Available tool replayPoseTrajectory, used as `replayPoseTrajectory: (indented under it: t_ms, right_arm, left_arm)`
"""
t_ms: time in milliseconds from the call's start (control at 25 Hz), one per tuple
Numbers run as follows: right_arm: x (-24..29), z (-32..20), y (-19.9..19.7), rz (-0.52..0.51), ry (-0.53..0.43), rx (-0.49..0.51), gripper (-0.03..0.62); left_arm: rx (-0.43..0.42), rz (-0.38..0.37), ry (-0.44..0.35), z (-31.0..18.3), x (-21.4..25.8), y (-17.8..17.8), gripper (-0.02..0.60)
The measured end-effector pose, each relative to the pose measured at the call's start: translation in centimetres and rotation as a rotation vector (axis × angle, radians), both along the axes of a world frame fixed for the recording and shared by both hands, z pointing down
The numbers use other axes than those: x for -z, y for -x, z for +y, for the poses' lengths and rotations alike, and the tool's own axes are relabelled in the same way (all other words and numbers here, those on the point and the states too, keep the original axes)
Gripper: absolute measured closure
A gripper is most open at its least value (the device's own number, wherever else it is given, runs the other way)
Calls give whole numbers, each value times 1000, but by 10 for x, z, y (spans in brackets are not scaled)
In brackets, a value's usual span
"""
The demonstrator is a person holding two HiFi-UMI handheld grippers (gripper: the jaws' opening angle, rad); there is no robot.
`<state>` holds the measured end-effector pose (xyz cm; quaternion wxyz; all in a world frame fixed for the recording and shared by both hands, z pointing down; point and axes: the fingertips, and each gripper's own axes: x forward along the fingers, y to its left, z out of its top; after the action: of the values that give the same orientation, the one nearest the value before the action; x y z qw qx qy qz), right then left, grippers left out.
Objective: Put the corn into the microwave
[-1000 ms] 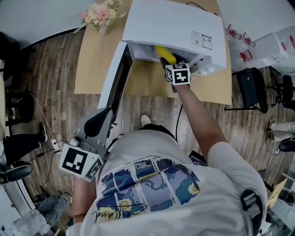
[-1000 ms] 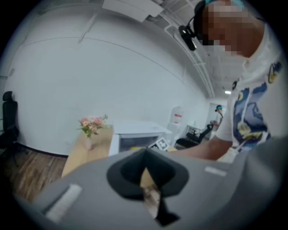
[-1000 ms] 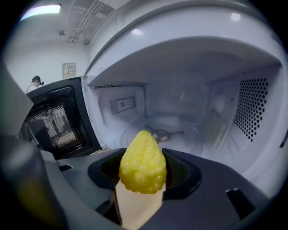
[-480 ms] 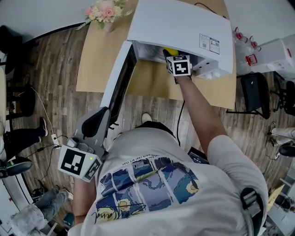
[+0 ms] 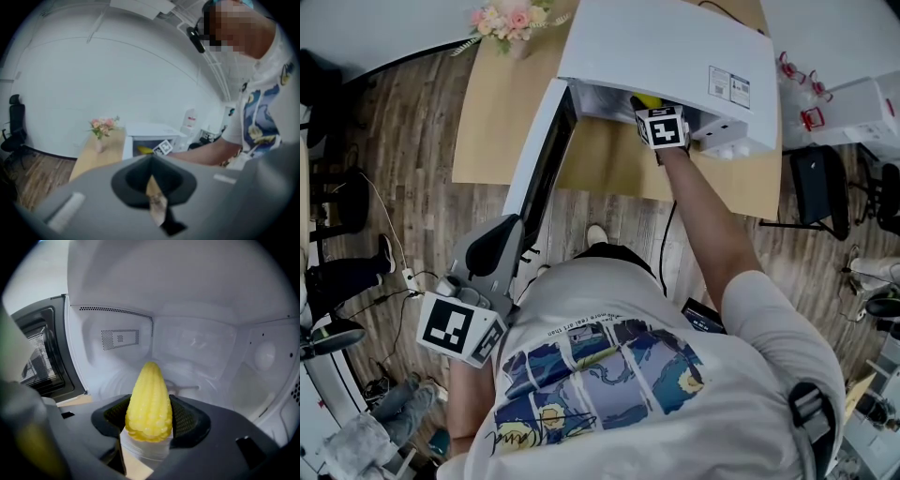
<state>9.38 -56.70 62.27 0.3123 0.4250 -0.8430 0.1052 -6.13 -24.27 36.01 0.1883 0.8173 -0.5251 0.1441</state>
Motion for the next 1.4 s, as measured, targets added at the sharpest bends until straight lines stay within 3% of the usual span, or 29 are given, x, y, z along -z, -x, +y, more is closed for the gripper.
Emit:
replayPoseTrajectory:
  t_ms: [640,1320,1400]
  right_arm:
    - [5,27,-17,-46,27,-68,319]
    - [31,143,-28,-82,52,-180,321]
    - [37,162,-26,-94,52,-185,363]
  left_arm:
    - [-55,13,-2,19,3,6,571]
    - [-165,56,-40,88,7,41,571]
    - [-178,63,-50,98,7,45,571]
